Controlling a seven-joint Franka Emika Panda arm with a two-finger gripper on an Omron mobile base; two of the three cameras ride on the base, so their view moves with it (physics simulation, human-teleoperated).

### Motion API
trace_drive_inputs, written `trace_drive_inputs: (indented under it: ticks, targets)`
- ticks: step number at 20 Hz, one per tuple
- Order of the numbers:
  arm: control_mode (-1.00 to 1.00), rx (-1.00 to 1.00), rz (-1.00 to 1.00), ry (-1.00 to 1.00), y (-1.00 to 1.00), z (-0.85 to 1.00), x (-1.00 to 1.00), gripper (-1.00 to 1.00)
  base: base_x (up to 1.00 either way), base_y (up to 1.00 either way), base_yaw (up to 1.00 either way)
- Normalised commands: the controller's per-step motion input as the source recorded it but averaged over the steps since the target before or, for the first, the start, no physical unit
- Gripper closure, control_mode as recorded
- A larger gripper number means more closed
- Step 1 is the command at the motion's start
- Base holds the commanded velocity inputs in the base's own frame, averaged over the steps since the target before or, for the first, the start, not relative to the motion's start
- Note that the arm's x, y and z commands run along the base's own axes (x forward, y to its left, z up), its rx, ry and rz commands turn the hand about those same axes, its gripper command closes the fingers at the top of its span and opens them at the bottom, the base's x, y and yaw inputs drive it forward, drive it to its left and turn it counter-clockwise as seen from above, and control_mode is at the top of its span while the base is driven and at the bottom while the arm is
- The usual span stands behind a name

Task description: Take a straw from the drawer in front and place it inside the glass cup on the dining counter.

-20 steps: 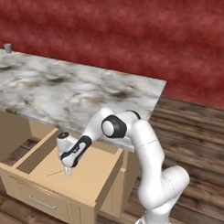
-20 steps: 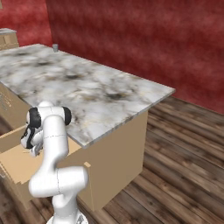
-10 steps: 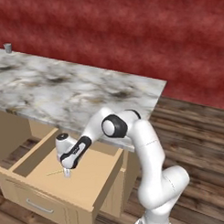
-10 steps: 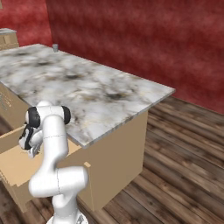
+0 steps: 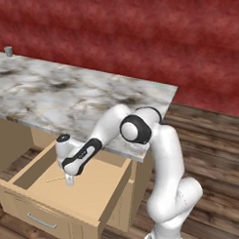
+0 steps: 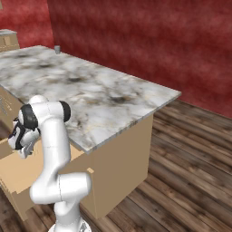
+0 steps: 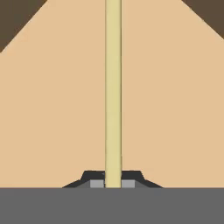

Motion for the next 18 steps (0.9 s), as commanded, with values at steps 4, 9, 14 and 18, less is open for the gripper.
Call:
trace_drive_inputs:
  ticks: [4, 9, 14, 18]
  targets:
    - [-1.00, 0.00, 0.00, 0.01, 0.00, 1.00, -0.56, 1.00, 0.00, 0.00, 0.00]
    - [-1.00, 0.07, 0.00, 0.06, -0.05, 1.00, -0.47, 1.00, 0.00, 0.00, 0.00]
    - [-1.00, 0.14, 0.00, 0.10, -0.14, 1.00, -0.29, 1.00, 0.00, 0.00, 0.00]
    - [-1.00, 0.10, 0.00, 0.09, -0.37, 1.00, -0.15, 1.00, 0.00, 0.00, 0.00]
